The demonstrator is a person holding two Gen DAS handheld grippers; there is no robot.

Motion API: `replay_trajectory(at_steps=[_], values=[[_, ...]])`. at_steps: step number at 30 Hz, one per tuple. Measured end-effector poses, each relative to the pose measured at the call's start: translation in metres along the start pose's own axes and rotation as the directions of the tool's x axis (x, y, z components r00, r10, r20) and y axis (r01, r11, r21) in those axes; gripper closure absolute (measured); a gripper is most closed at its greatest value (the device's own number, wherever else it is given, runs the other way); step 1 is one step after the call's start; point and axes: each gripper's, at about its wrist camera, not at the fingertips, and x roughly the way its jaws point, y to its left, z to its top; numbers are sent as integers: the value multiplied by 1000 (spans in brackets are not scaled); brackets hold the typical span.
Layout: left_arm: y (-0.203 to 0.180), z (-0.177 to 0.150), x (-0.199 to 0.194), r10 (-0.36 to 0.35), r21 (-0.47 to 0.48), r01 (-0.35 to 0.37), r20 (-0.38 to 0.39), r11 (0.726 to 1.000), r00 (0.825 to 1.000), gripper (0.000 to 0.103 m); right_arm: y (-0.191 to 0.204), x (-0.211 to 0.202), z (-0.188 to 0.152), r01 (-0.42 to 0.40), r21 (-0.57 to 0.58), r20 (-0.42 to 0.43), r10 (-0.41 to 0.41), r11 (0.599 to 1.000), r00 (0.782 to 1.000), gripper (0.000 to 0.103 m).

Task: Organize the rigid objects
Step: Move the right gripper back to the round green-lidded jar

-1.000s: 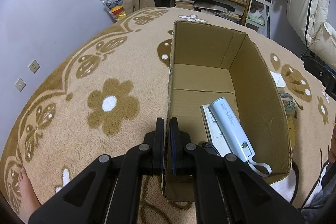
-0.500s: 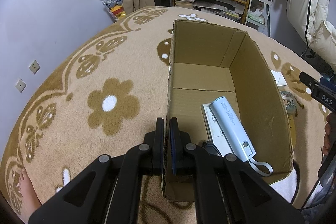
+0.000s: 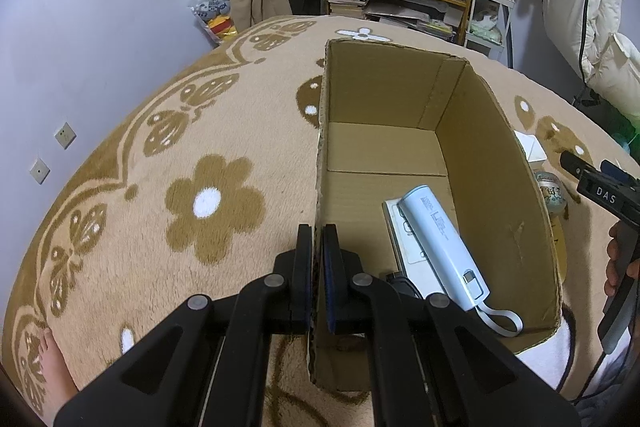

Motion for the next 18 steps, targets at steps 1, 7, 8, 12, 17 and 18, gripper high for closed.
replay_trajectory(at_steps=[1, 7, 8, 12, 17, 18], values=[[0, 0, 0, -2, 4, 2, 2, 1000, 1000, 99, 0, 0, 0, 3, -3, 1, -3, 1000, 1000, 0], [-7, 2, 0, 17, 49, -18, 21, 999, 1000, 99, -4, 5, -1, 16, 16, -14, -15, 1000, 1000, 0], [-8, 2, -1, 18, 53, -20, 23, 998, 1000, 99, -5, 6, -1, 16, 22, -18, -16, 1000, 1000, 0], [-9, 3, -1, 20, 62, -21, 26, 998, 999, 99, -11, 11, -2, 8, 61, -38, -6, 998, 999, 0], [-9, 2, -1, 22, 63, -23, 26, 998, 999, 99, -10, 13, -4, -4, 68, -49, 7, 998, 999, 0], [-9, 2, -1, 22, 64, -24, 26, 998, 999, 99, -10, 13, -4, -5, 66, -50, 9, 998, 999, 0]])
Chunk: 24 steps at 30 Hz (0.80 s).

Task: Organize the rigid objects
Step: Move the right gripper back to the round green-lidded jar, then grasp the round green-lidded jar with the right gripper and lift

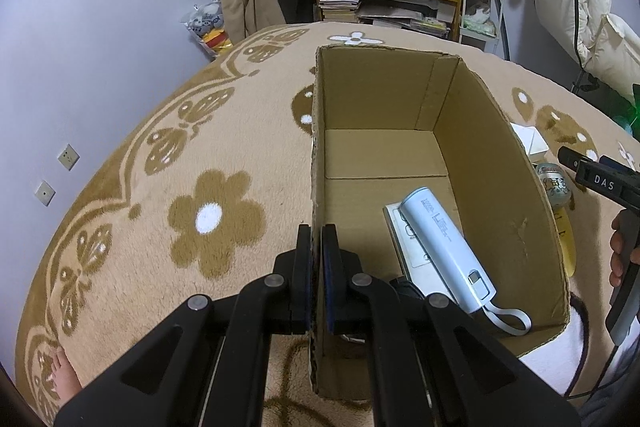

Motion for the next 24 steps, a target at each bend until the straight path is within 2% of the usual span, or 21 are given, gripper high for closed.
replay_trajectory(at_steps=[14, 21, 24], values=[[4, -1, 1, -23, -31, 23, 0, 999, 1000, 99, 1, 10, -6, -27, 32, -35, 29, 999, 999, 0], [6, -1, 1, -26, -37, 26, 1, 999, 1000, 99, 3, 20, -11, -60, 53, -84, 65, 997, 994, 13], [6, 0, 1, -27, -37, 27, 1, 999, 1000, 99, 12, 25, -14, -60, 19, -115, 62, 998, 991, 24]])
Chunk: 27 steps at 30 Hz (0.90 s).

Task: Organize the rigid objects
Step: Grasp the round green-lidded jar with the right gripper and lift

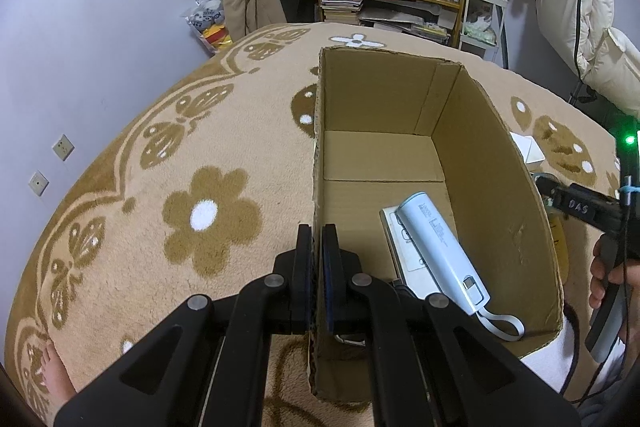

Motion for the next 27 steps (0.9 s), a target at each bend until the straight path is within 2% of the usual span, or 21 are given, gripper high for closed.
replay_trajectory(at_steps=[8, 11, 12, 20, 21, 22, 23, 27], values=[[0, 0, 0, 1, 0, -1, 0, 1000, 1000, 99, 21, 8, -2, 10, -58, -19, -11, 998, 1000, 29], [0, 0, 0, 3, 2, -3, -1, 1000, 1000, 99, 30, 8, -5, 21, -98, -11, -22, 995, 1000, 40], [0, 1, 0, 3, 4, -3, 0, 1000, 1000, 99, 32, 7, -5, 12, -102, -12, -14, 995, 1000, 47], [-4, 3, 1, 7, 9, -7, 1, 1000, 1000, 99, 34, 3, -10, 2, -92, -38, -5, 996, 999, 48], [-4, 3, 1, 6, 8, -6, 1, 1000, 1000, 99, 35, 2, -11, 1, -89, -32, -4, 996, 999, 53], [-4, 3, 1, 3, 6, -3, 1, 1000, 1000, 99, 33, -2, -11, -3, -76, -8, 2, 997, 1000, 65], [-4, 3, 1, 4, 6, -4, 1, 1000, 1000, 99, 31, -7, -9, -19, -56, 14, 20, 998, 1000, 67], [-4, 3, 1, 3, 5, -3, 2, 1000, 1000, 99, 22, -10, -4, -71, 0, 2, 71, 997, 997, 70]])
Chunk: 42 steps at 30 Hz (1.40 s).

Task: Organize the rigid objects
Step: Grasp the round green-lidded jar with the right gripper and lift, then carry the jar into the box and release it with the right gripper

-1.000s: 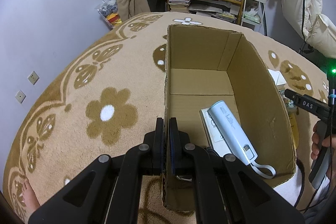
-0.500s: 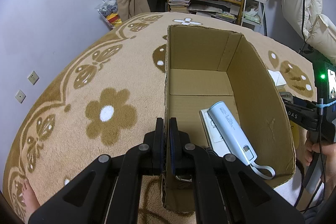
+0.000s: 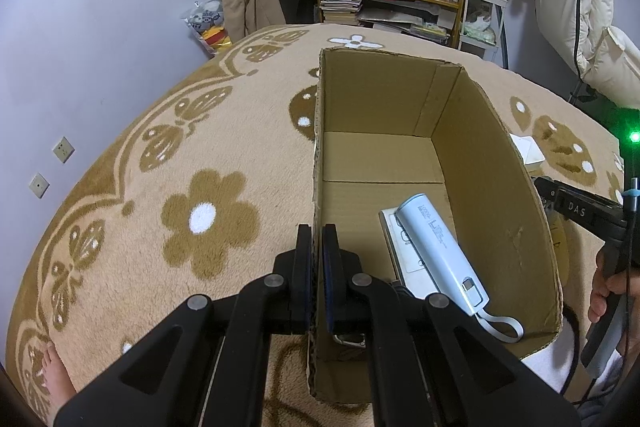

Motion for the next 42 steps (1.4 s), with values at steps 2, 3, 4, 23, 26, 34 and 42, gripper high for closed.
replay_trajectory(at_steps=[2, 3, 4, 23, 26, 34, 42], values=[[0, 0, 0, 1, 0, -1, 1, 1000, 1000, 99, -3, 2, 0, -13, 16, 0, 13, 1000, 1000, 70], [0, 0, 0, -1, 0, 1, 0, 1000, 1000, 99, -4, 3, 0, -21, 19, 0, 21, 1000, 1000, 70], [0, 0, 0, -2, -1, 2, 1, 1000, 1000, 99, -5, 3, 0, -27, 15, -3, 28, 1000, 1000, 70], [1, 0, 0, 0, -1, 0, 3, 1000, 1000, 99, -29, 4, -7, -198, 269, 16, 201, 943, 980, 74], [1, 0, 0, -1, -1, 1, 3, 1000, 1000, 99, -24, -24, 5, -196, 228, 91, 180, 954, 980, 74], [1, 1, 0, 3, 1, -3, 2, 1000, 1000, 99, -2, -89, 28, -319, 154, 258, 274, 935, 926, 74], [0, 0, 0, 2, 1, -2, 3, 1000, 1000, 99, 46, -111, 32, -444, 34, 276, 418, 895, 865, 74]])
